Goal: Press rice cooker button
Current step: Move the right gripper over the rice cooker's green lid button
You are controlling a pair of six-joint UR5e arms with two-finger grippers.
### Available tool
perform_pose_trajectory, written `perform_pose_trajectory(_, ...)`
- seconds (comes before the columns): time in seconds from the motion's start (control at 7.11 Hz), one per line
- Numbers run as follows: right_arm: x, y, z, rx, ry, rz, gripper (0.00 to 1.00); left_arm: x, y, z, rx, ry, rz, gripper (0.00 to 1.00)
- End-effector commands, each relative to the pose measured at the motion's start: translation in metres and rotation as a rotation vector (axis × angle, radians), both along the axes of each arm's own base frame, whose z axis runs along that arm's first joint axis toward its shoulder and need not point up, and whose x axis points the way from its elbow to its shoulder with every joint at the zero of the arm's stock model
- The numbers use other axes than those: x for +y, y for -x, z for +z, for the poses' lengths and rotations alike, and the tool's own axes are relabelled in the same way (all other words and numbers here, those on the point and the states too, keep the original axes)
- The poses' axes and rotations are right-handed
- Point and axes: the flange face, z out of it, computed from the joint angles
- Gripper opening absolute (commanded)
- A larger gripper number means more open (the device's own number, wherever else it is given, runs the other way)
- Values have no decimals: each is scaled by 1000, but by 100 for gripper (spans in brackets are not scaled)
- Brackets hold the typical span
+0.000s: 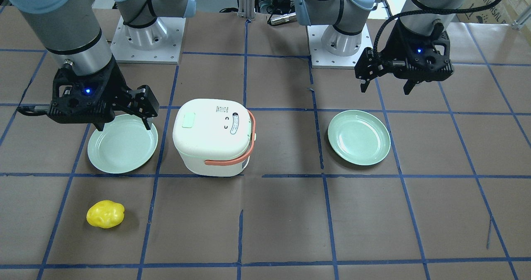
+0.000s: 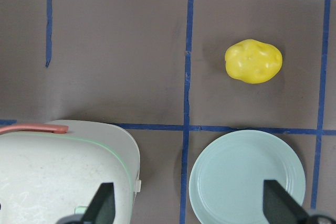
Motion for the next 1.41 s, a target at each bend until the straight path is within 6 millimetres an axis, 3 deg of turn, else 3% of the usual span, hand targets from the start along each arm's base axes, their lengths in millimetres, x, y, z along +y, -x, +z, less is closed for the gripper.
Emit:
perform_pose_trajectory(0.0,0,0,1,0,2,0,100,0,0,0,0,0,0,100)
perform_pose_trajectory(0.98,8,-11,5,-22,15,-51,100,0,0,0,0,0,0,100)
perform_pose_trajectory(1.12,22,-41,9,-30,18,-132,100,0,0,0,0,0,0,100)
perform_pose_trajectory(1.27,35,-79,3,-26,9,-102,100,0,0,0,0,0,0,100)
